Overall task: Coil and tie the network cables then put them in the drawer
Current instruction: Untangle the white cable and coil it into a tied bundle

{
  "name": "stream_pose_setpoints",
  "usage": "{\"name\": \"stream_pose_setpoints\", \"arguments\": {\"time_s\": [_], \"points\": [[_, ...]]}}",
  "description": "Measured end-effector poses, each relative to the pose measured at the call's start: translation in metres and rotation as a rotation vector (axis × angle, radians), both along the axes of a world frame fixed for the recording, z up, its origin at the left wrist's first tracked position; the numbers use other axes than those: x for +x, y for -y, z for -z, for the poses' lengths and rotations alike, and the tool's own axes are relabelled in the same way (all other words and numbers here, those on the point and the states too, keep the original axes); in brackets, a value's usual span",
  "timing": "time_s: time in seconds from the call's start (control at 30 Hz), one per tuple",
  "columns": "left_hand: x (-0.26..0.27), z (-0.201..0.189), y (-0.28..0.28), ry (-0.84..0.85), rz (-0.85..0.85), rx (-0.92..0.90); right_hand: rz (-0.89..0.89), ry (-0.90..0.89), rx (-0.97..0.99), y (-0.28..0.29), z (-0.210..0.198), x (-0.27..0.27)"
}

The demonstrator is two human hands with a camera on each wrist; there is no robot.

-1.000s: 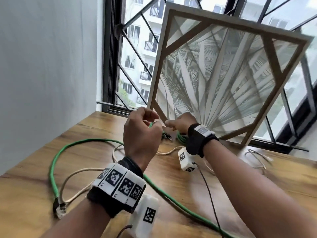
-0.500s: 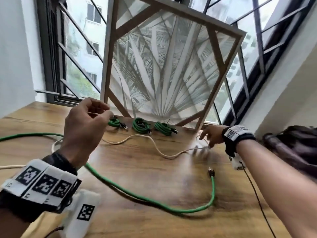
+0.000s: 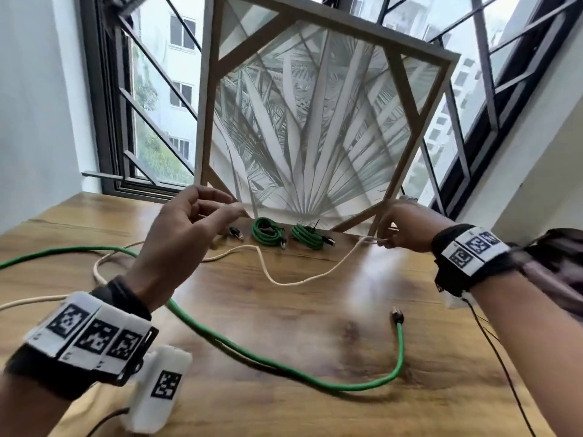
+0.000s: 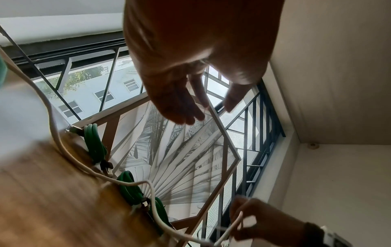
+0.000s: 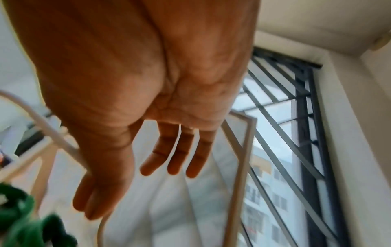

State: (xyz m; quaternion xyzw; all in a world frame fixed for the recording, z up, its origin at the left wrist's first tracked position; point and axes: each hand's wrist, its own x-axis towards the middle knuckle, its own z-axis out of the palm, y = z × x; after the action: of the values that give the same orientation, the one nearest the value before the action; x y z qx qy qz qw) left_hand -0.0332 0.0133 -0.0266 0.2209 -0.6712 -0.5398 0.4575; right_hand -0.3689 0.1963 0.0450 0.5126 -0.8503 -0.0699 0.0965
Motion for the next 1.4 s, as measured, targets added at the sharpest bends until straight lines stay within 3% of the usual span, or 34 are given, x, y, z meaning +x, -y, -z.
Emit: {"name": "stream_pose_setpoints", "arguments": {"time_s": [0.13, 0.27, 0.47, 0.6, 0.73, 0.9, 1.03, 1.2, 1.3, 1.4], "points": [[-0.001, -0.002, -0.010, 0.045, 0.223, -0.080, -0.344, -0.066, -0.326, 0.000, -0.021, 0.078], [0.002, -0.002, -0.013, 0.096, 0.291, -0.241, -0.558, -0.087, -0.582, 0.019, -0.021, 0.146], [0.006, -0.007, -0.018, 0.108, 0.450, -0.268, -0.591, -0.131, -0.861, 0.047, 0.014, 0.205], [0.003, -0.007, -0.022, -0.029, 0.526, -0.244, -0.545, -0.075, -0.992, 0.055, 0.031, 0.205], [0.003, -0.010, -0.015, -0.114, 0.386, -0.204, -0.468, -0.047, -1.037, 0.056, 0.035, 0.187], [0.017, -0.017, 0.000, 0.115, -0.196, -0.488, -0.332, 0.204, -0.645, 0.051, 0.060, 0.178], [0.021, -0.015, 0.012, 0.095, -0.501, -0.516, -0.410, 0.475, -0.501, 0.044, 0.067, 0.191], [0.023, -0.015, 0.026, 0.018, -0.673, -0.548, -0.656, 1.050, -0.223, 0.030, 0.053, 0.232], [0.026, -0.015, 0.032, 0.019, -0.723, -0.565, -0.796, 1.328, -0.331, 0.019, 0.038, 0.252], [0.032, -0.021, 0.038, -0.034, -0.693, -0.515, -0.822, 1.652, -0.448, 0.014, 0.029, 0.248]]}}
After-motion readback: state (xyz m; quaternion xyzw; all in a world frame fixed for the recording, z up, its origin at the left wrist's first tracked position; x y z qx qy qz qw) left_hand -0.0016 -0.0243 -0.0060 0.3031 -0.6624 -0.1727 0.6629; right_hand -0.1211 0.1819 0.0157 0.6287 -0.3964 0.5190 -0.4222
